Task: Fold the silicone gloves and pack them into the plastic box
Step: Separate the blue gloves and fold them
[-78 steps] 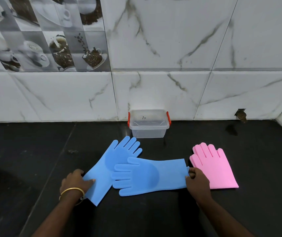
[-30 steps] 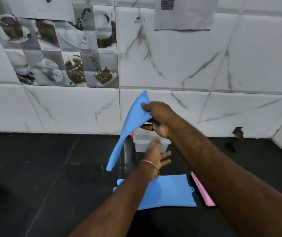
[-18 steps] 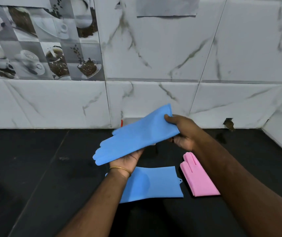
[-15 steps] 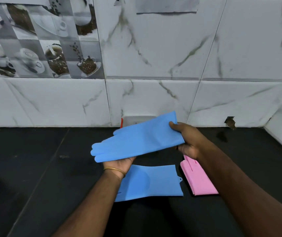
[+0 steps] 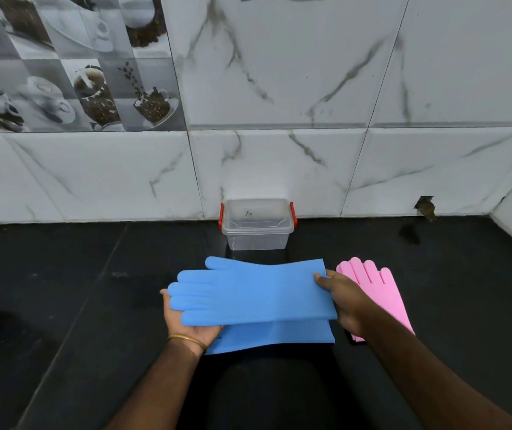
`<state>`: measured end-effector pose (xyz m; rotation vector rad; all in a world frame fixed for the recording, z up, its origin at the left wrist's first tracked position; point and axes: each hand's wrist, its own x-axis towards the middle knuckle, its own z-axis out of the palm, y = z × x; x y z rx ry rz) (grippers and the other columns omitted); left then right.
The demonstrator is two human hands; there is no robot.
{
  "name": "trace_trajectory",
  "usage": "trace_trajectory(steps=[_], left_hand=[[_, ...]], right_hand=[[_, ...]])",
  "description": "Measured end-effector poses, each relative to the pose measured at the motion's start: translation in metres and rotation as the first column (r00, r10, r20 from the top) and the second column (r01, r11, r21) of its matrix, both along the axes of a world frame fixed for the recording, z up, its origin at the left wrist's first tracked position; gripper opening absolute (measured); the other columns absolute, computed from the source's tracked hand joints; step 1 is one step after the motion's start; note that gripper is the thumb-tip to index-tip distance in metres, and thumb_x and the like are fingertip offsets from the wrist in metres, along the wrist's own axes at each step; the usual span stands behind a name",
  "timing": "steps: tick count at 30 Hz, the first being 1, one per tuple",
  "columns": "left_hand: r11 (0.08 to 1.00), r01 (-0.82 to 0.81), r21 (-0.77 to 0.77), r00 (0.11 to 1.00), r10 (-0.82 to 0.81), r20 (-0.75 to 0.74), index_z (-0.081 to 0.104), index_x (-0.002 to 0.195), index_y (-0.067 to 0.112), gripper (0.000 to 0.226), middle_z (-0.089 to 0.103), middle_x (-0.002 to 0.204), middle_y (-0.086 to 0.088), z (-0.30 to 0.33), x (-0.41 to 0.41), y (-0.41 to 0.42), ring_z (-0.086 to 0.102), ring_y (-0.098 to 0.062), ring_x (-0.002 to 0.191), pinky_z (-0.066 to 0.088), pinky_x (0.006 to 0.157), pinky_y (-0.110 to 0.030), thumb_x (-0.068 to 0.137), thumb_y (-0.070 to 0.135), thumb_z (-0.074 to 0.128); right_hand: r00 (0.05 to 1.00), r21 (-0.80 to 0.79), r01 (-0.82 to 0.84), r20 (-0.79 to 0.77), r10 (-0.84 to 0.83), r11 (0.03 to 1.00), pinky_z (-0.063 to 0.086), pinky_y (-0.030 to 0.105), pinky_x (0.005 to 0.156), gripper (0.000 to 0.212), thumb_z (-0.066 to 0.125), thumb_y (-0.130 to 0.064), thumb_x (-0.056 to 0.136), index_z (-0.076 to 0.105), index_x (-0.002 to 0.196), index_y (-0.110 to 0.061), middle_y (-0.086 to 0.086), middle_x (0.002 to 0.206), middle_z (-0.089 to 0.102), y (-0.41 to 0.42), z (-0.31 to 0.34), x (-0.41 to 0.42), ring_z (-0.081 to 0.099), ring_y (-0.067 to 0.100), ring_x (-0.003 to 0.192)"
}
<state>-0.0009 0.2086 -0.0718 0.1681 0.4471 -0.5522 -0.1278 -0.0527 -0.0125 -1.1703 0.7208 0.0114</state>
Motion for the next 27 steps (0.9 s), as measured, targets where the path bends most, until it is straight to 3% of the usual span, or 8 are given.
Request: trace_trajectory(steps=[3, 7, 14, 17, 20, 22, 27], left_hand=[[0.973, 0.103, 0.205, 0.989, -0.121, 0.079, 0.071, 0.068, 0.026, 0.061, 0.071, 0.072, 0.006, -0.014, -0.005, 0.004, 0.072, -0.019, 0.074, 0.059, 0.066, -0.037, 0.080, 0.076, 0.038], [0.923, 0.192, 0.333, 0.975, -0.217, 0.041, 0.076, 0.081, 0.027, 0.068, 0.074, 0.087, 0.005, -0.024, -0.007, 0.005, 0.072, -0.019, 0.087, 0.058, 0.072, -0.039, 0.066, 0.086, 0.045], [0.910, 0.259, 0.323, 0.963, -0.269, -0.014, 0.077, 0.094, 0.026, 0.079, 0.074, 0.099, 0.004, -0.040, -0.002, 0.007, 0.070, -0.020, 0.096, 0.054, 0.083, -0.039, 0.058, 0.090, 0.048], [0.904, 0.269, 0.332, 0.959, -0.284, -0.005, 0.077, 0.099, 0.025, 0.082, 0.073, 0.104, 0.004, -0.041, 0.000, 0.009, 0.069, -0.020, 0.100, 0.052, 0.087, -0.038, 0.057, 0.090, 0.049], [0.898, 0.288, 0.333, 0.950, -0.312, 0.021, 0.078, 0.095, 0.024, 0.084, 0.075, 0.099, 0.004, -0.041, 0.001, 0.009, 0.071, -0.020, 0.096, 0.055, 0.081, -0.038, 0.057, 0.091, 0.046], [0.893, 0.309, 0.328, 0.942, -0.336, 0.025, 0.079, 0.095, 0.023, 0.086, 0.075, 0.097, 0.003, -0.039, 0.000, 0.008, 0.071, -0.020, 0.094, 0.056, 0.077, -0.037, 0.058, 0.092, 0.044], [0.895, 0.332, 0.297, 0.931, -0.362, 0.049, 0.068, 0.122, 0.021, 0.097, 0.070, 0.116, 0.001, -0.030, 0.000, 0.009, 0.066, -0.021, 0.109, 0.052, 0.086, -0.038, 0.057, 0.091, 0.048]], right_hand=[[0.998, -0.014, 0.012, -0.060, -0.013, 1.000, 0.057, 0.034, 0.070, 0.020, 0.048, -0.017, 0.102, 0.063, 0.113, -0.011, 0.005, 0.102, 0.076, 0.003, -0.014, -0.004, 0.074, 0.022, 0.090], [0.990, -0.039, 0.034, -0.136, -0.039, 0.999, 0.053, 0.038, 0.082, 0.018, 0.048, -0.018, 0.102, 0.060, 0.115, -0.013, 0.005, 0.108, 0.071, 0.000, -0.029, -0.006, 0.068, 0.024, 0.098], [0.984, -0.114, -0.004, -0.175, -0.016, 0.993, 0.049, 0.046, 0.101, 0.027, 0.047, -0.019, 0.103, 0.057, 0.125, -0.008, 0.009, 0.119, 0.068, -0.001, -0.046, 0.001, 0.066, 0.026, 0.106], [0.978, -0.153, -0.026, -0.211, -0.007, 0.988, 0.048, 0.045, 0.103, 0.028, 0.048, -0.022, 0.102, 0.054, 0.128, -0.012, 0.006, 0.119, 0.067, -0.001, -0.046, 0.005, 0.065, 0.024, 0.105], [0.974, -0.189, -0.047, -0.228, 0.002, 0.981, 0.049, 0.042, 0.100, 0.030, 0.047, -0.023, 0.103, 0.054, 0.130, -0.012, 0.002, 0.109, 0.067, -0.001, -0.049, 0.007, 0.065, 0.021, 0.101], [0.967, -0.217, -0.065, -0.253, 0.008, 0.974, 0.048, 0.044, 0.103, 0.034, 0.047, -0.024, 0.103, 0.052, 0.134, -0.011, 0.005, 0.118, 0.066, -0.002, -0.051, 0.007, 0.064, 0.023, 0.106], [0.945, -0.342, -0.141, -0.325, 0.024, 0.929, 0.039, 0.047, 0.112, 0.048, 0.047, -0.028, 0.102, 0.040, 0.147, -0.011, 0.007, 0.142, 0.052, -0.003, -0.056, 0.006, 0.053, 0.026, 0.125]])
